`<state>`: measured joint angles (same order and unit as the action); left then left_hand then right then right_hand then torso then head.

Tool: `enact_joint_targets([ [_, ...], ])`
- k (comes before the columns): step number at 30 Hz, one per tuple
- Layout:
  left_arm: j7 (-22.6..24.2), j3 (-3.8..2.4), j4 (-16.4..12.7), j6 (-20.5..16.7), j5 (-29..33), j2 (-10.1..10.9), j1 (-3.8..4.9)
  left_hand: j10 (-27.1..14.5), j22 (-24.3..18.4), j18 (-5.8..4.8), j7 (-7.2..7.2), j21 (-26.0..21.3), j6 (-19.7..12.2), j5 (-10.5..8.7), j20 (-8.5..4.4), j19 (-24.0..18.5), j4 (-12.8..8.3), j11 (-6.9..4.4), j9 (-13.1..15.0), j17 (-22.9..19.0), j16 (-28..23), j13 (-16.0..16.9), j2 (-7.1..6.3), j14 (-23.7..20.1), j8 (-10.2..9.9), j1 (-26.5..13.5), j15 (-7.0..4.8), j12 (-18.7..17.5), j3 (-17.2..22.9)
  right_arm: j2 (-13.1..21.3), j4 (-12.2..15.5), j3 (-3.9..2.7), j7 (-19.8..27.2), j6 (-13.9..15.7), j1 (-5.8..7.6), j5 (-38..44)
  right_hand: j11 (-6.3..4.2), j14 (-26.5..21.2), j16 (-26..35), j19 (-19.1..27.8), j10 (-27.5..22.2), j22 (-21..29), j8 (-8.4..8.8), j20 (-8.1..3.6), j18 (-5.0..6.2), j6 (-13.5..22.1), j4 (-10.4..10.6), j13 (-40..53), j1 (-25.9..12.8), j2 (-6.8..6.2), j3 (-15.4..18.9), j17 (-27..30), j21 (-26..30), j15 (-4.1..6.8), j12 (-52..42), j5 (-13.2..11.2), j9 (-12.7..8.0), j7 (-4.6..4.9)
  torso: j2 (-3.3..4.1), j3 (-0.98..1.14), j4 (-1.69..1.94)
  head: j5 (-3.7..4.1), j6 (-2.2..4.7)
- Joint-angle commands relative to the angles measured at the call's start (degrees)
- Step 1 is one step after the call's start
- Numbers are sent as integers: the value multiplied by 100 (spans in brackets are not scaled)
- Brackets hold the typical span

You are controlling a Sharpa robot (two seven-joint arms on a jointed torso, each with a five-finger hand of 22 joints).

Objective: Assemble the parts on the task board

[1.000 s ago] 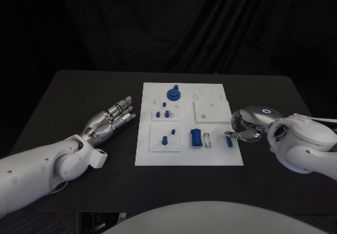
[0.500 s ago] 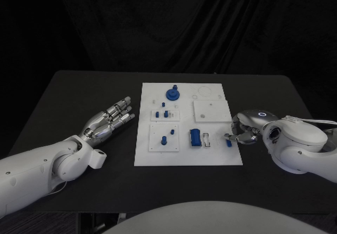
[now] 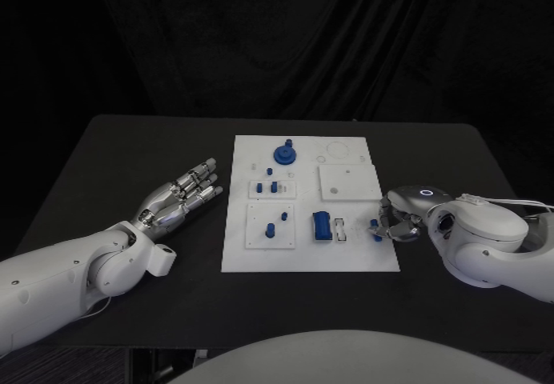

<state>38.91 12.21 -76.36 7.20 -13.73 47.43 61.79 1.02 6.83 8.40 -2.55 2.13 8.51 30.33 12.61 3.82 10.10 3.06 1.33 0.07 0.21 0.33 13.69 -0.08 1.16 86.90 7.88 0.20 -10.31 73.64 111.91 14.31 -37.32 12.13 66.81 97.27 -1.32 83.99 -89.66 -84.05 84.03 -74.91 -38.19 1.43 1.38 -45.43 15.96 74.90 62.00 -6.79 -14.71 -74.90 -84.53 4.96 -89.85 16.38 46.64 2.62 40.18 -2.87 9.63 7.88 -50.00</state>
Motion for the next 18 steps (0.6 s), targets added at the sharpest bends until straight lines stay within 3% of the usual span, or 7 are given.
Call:
enact_joint_targets([
  [1, 112, -5, -7, 55, 20, -10, -10, 8, 0, 69, 29, 19, -2, 20, 53, 5, -31, 42, 5, -7, -21, 8, 48, 8, 31, -23, 39, 29, 1, -21, -20, 0, -112, -114, -28, 51, 7, 601, -34, -341, 597, -1328, 81, 30, 0, -38, -27, 1510, 112, 5, -51, -1510, -15, -30, -15, 0, -34, 4, -2, 1, 6, 4, 0],
  [9, 108, -5, -3, 66, 20, -14, -13, 9, 3, 68, 31, 21, -2, 19, 54, 7, -35, 45, 5, -7, -21, 8, 50, 8, 30, -24, 41, 29, 4, -93, -82, 0, -58, -103, -73, 51, 21, 601, -34, -334, 597, -1324, 274, 39, 2, -103, -128, 1510, 274, 47, -132, -1510, -5, -42, -15, -5, -141, 19, -2, -1, 7, 5, 0],
  [18, 102, -5, 2, 77, 20, -18, -18, 10, 4, 68, 32, 21, -1, 19, 55, 8, -38, 48, 5, -7, -21, 9, 52, 8, 30, -24, 42, 29, 7, -144, -122, 0, 70, 111, -93, -46, -4, 601, -34, -336, 597, -1326, 537, 27, 1, -329, -383, 1510, 504, 200, -330, -1510, -13, -23, -15, -8, -300, -11, -3, -1, 4, 2, 0],
])
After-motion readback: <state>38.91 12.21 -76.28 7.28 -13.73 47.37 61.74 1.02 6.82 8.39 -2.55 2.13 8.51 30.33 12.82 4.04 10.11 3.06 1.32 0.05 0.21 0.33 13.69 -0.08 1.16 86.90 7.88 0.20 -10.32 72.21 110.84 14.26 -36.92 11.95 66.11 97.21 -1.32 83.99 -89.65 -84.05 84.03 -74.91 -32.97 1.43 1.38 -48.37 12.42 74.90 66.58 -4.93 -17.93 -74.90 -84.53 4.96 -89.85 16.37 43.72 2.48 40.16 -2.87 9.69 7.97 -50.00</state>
